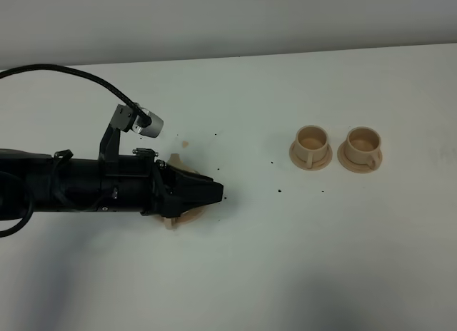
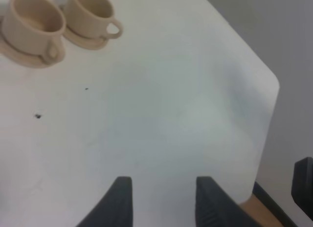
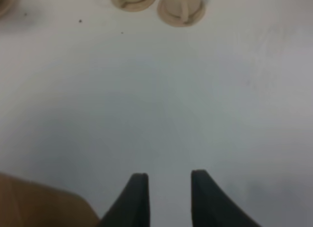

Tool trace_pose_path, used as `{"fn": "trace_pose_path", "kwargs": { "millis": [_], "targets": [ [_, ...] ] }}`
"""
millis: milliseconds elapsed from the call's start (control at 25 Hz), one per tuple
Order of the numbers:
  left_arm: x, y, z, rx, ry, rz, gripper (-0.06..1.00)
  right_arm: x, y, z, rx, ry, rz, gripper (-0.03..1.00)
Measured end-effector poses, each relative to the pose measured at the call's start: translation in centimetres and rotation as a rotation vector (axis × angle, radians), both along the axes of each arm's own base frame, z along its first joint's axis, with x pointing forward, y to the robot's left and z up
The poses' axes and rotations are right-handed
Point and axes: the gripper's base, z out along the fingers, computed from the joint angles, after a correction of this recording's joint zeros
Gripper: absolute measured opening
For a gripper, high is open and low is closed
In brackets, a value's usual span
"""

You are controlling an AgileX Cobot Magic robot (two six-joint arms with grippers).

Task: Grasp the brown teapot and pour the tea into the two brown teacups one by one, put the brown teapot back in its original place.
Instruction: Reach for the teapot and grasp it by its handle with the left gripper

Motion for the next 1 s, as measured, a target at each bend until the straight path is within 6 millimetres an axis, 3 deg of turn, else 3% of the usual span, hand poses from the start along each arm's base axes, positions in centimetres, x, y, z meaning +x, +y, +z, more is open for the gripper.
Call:
{"fn": "trace_pose_path", "kwargs": {
  "millis": [480,1000],
  "targets": [
    [0.6,0.5,-0.5,0.058,0.032,0.092,0.36,-2.1,-0.6,0.1,0.022,-0.152,-0.400,0.24],
    [1.4,0.4,0.3,0.127,-0.013,0.030,0.36,-2.3,-0.6,0.1,0.040,-0.158,-0.258,0.24]
  ]
}}
